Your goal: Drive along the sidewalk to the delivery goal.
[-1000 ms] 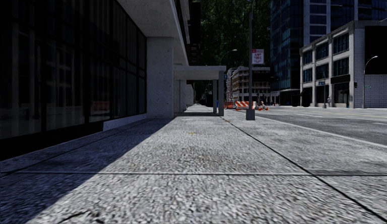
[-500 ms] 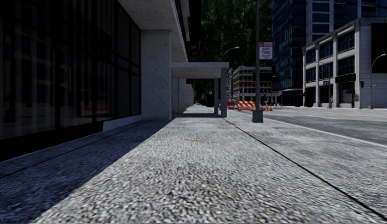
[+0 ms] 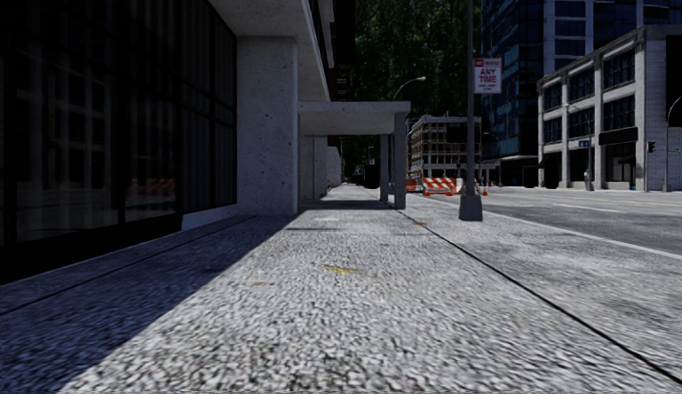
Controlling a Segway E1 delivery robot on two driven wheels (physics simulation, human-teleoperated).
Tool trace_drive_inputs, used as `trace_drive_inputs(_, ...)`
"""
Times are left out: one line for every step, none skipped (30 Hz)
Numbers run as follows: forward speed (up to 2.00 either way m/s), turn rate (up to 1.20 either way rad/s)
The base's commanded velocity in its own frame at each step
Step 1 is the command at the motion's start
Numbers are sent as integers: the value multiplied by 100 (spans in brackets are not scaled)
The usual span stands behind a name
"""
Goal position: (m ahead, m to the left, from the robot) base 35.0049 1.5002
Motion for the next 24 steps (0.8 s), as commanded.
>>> trace_drive_inputs(200,0)
trace_drive_inputs(200,0)
trace_drive_inputs(200,0)
trace_drive_inputs(200,0)
trace_drive_inputs(200,0)
trace_drive_inputs(200,0)
trace_drive_inputs(200,0)
trace_drive_inputs(200,0)
trace_drive_inputs(200,0)
trace_drive_inputs(200,0)
trace_drive_inputs(200,0)
trace_drive_inputs(200,0)
trace_drive_inputs(200,0)
trace_drive_inputs(200,0)
trace_drive_inputs(200,0)
trace_drive_inputs(200,0)
trace_drive_inputs(200,0)
trace_drive_inputs(200,0)
trace_drive_inputs(200,0)
trace_drive_inputs(200,0)
trace_drive_inputs(200,0)
trace_drive_inputs(200,0)
trace_drive_inputs(200,0)
trace_drive_inputs(200,0)
